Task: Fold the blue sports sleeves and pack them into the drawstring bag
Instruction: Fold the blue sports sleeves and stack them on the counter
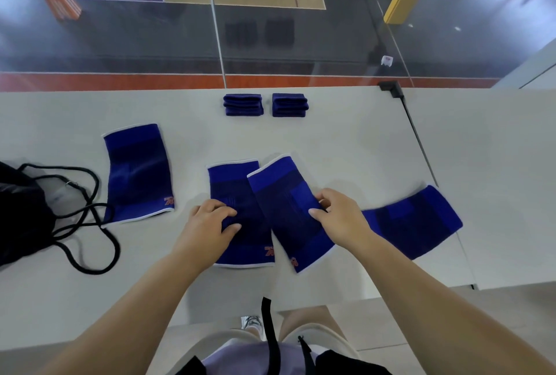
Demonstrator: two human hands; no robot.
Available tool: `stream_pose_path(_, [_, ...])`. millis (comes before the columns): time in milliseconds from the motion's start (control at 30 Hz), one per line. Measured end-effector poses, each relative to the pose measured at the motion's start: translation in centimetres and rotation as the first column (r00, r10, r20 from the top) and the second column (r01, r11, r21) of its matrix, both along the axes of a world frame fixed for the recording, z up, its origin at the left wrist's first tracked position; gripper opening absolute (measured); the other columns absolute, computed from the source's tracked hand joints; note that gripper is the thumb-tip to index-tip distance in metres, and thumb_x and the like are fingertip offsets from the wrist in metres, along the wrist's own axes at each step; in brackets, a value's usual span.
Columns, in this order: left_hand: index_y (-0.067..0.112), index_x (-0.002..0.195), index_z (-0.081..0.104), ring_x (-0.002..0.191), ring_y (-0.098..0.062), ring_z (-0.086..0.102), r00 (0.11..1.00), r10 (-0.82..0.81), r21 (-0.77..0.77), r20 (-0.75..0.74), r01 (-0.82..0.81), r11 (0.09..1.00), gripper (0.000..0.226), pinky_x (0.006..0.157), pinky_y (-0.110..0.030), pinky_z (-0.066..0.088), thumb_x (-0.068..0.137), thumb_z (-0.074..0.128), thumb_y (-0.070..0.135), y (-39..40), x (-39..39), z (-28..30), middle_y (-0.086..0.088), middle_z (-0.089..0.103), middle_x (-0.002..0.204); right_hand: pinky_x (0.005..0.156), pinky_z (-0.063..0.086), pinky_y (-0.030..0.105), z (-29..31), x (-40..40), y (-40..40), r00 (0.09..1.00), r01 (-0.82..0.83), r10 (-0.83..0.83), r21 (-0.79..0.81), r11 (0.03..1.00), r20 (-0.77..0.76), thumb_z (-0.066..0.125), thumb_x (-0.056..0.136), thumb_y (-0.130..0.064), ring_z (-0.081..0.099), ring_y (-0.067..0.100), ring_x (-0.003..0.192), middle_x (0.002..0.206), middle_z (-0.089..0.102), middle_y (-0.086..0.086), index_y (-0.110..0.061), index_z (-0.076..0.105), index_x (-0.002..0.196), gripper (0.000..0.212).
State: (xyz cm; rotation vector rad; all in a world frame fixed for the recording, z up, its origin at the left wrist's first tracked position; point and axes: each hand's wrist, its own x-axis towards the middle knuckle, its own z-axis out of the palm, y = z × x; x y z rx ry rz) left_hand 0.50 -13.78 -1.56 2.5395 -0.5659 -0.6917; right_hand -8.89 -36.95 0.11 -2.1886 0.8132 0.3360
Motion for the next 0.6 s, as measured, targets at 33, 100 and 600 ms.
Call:
stream_pose_path(33, [0.019,0.123,0.059,0.120,-0.020,0.043,1.000,0.019,-0.041,-0.018,-0.019,0.999,0.034,0.103,-0.032,0.037,0.092,0.054,0.033,-0.4,0.0,0.5,0.001,0.051,0.128,0.081,0.048,0.031,0.6,0.1,0.2,0.999,-0.005,0.004,0.024,1.000,0.032,0.058,0.091,-0.026,0.056,0.011,0.095,0.105,0.061,-0.009,-0.025,0.060,0.110,0.019])
stream_pose_path(100, [0.022,0.115,0.062,0.107,-0.013,0.053,0.987,0.072,-0.160,-0.145,-0.095,0.983,0.028,0.093,-0.028,0.043,0.095,0.049,0.034,-1.5,0.2,1.6,0.006,0.058,0.116,0.079,0.048,0.026,1.9,0.2,0.7,0.994,-0.072,0.064,0.094,0.993,0.085,0.057,0.092,-0.023,0.059,0.010,0.095,0.105,0.063,-0.010,-0.024,0.063,0.113,0.022])
stream_pose_path(600, [0.025,0.097,0.065,0.090,-0.032,0.070,0.735,0.172,-0.334,-0.656,-0.488,0.807,0.027,0.081,-0.055,0.056,0.096,0.044,0.009,-2.7,1.7,5.0,-0.012,0.073,0.099,0.082,0.044,0.021,3.0,0.5,1.5,0.994,-0.106,0.105,0.218,0.970,0.018,0.057,0.092,-0.032,0.058,0.009,0.105,0.120,0.058,-0.010,-0.022,0.052,0.130,0.040])
